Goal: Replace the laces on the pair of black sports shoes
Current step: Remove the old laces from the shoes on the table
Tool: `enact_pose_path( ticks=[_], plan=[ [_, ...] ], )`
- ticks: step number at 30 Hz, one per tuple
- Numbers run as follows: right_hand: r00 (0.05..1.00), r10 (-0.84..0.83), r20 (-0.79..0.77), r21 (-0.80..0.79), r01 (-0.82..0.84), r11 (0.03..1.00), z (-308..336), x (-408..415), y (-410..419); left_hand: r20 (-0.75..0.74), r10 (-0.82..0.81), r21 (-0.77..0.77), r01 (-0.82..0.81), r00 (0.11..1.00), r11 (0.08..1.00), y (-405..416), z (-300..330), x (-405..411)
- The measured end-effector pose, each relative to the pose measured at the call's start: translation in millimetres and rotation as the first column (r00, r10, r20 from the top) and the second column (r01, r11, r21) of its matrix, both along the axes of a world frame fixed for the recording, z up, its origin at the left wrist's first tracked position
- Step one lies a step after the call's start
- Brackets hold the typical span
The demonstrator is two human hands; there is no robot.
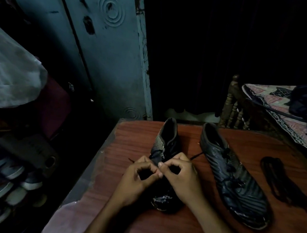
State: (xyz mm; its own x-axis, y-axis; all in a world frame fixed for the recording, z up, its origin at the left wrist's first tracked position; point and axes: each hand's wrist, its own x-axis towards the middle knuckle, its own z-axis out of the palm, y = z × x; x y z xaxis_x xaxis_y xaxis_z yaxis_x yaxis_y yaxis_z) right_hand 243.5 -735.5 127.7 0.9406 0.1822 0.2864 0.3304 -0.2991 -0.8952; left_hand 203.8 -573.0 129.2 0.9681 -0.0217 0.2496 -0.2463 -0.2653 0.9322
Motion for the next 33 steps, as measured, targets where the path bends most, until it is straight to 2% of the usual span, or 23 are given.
enact_pose_path(
  ticks=[2, 8, 11, 13, 16, 21, 24, 28, 33],
  plan=[
    [1.000, 0.002, 0.013, -0.011, -0.002, 1.000, 2, 0, -2, 0.020, 0.031, 0.061, -0.033, 0.999, 0.998, -3, 1, -1],
    [0.996, 0.083, 0.023, -0.031, -0.082, 0.996, 7, 3, -8, 0.050, 0.249, 0.063, -0.252, 0.967, 0.966, -6, -4, 7],
    [0.983, 0.182, 0.037, -0.045, -0.181, 0.982, 8, -1, -9, 0.051, 0.241, 0.112, -0.246, 0.969, 0.963, -9, -4, 7],
    [0.971, 0.235, 0.047, -0.033, -0.234, 0.972, 9, -3, -8, 0.047, 0.246, 0.091, -0.250, 0.968, 0.964, -10, -2, 7],
    [0.966, 0.252, 0.053, -0.032, -0.251, 0.967, 8, -4, -8, 0.033, 0.249, 0.054, -0.250, 0.968, 0.967, -8, 0, 6],
    [0.961, 0.274, -0.036, -0.102, -0.276, 0.956, 2, 1, -10, -0.024, 0.248, -0.025, -0.249, 0.968, 0.968, -3, -5, 8],
    [0.967, 0.252, -0.039, -0.055, -0.254, 0.966, 5, 1, -9, -0.038, 0.228, -0.087, -0.230, 0.973, 0.969, -1, -4, 9],
    [0.994, 0.111, -0.014, 0.110, -0.109, 0.988, 4, 1, -5, 0.000, 0.166, -0.182, -0.163, 0.986, 0.970, 5, -5, 7],
    [0.999, 0.032, -0.005, 0.095, -0.031, 0.995, 1, -1, 0, 0.002, 0.013, -0.176, -0.013, 1.000, 0.984, 7, -4, 4]
  ],
)
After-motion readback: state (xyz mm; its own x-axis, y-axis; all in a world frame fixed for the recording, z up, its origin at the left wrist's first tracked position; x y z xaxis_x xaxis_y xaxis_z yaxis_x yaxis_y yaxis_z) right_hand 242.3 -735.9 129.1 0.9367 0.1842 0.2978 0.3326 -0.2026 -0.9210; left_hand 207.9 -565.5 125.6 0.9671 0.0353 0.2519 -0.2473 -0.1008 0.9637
